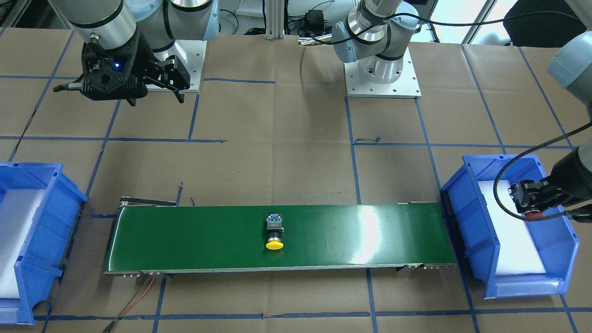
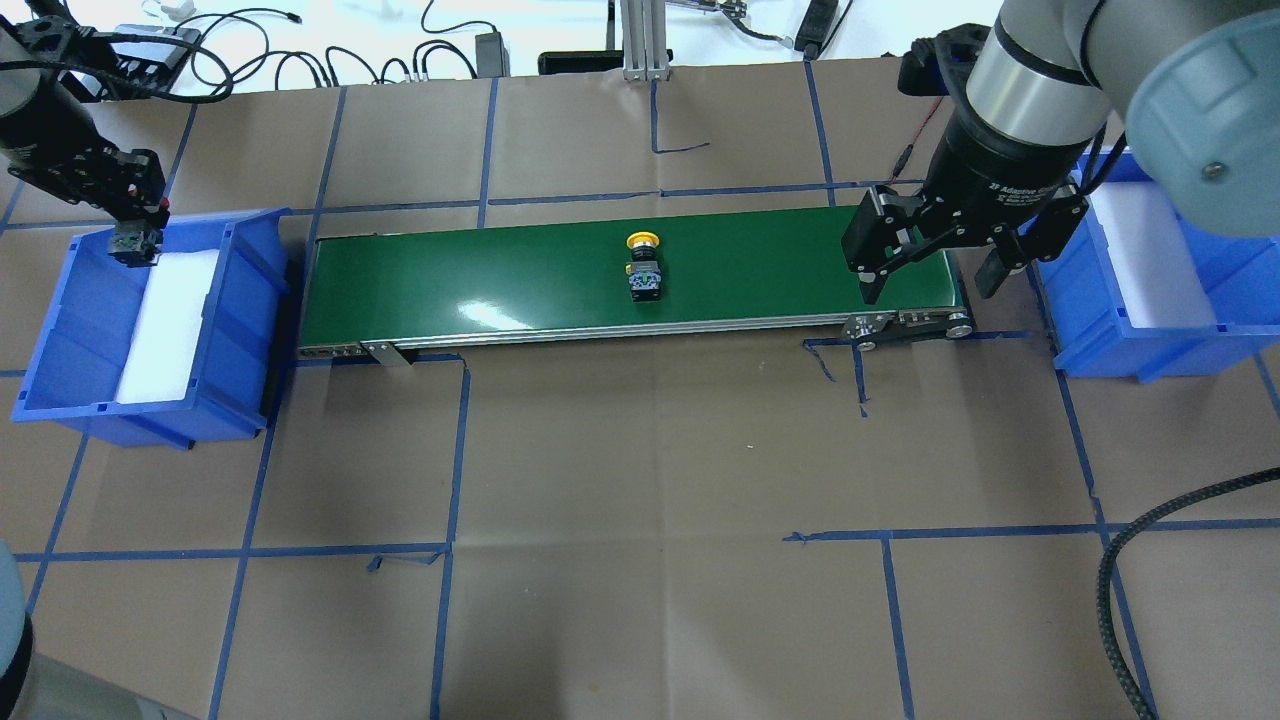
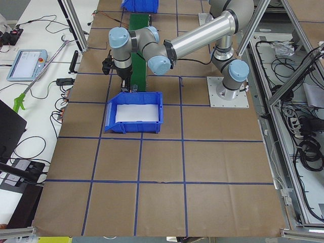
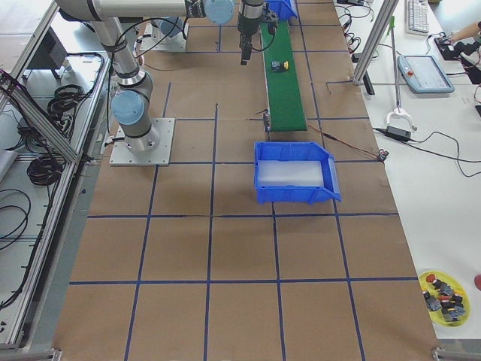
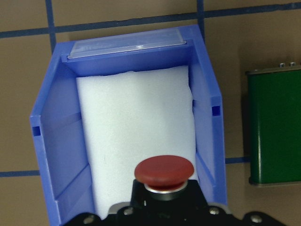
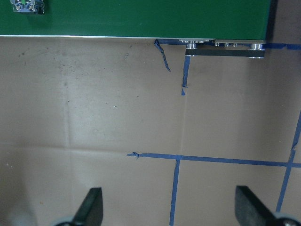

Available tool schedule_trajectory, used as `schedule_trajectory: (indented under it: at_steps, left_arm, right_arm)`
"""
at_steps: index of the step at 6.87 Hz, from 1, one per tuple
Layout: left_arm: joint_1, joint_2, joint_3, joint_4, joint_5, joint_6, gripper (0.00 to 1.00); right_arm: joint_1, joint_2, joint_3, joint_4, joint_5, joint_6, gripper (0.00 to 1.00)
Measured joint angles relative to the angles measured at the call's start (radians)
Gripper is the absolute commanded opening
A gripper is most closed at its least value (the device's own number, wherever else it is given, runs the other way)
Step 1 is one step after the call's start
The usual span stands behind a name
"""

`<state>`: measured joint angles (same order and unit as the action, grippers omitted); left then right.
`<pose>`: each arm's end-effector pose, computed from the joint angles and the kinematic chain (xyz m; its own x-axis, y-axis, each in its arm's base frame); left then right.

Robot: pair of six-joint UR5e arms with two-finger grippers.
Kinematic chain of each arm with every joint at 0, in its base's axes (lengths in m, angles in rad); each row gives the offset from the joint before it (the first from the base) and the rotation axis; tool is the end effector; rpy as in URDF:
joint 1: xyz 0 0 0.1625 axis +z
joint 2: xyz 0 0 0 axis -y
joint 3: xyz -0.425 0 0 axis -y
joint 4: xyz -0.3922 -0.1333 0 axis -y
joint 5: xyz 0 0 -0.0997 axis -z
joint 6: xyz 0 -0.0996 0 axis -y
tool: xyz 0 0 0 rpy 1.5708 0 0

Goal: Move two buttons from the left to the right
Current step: 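Carry the red button to the belt while the right gripper reaches toward the yellow button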

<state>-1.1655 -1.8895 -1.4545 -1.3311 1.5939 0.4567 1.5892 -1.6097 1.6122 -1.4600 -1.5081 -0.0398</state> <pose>0.1244 -0.6221 0.3915 -0.9980 0.0505 -0.0372 0.0514 0.9984 -0.0233 0.1480 -0.4608 0.4762 -0.9965 -0.0508 -0.0667 -0.0580 0.9922 0.1105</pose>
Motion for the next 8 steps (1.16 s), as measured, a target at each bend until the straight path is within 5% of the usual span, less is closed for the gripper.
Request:
schedule_trajectory:
  at_steps: [4,8]
  left_arm:
    - [-0.216,0.017,-0.035,0.008,0.002,-0.274,0.06]
    - [-0.246,-0.025,-0.161,0.184,0.0,-0.287,0.06]
  right_arm:
    - [0.0,0.031,0.005,-0.083,0.006,0.0,1.0]
    - [0.007,0.099,0.003,-0.216,0.015,0.001,1.0]
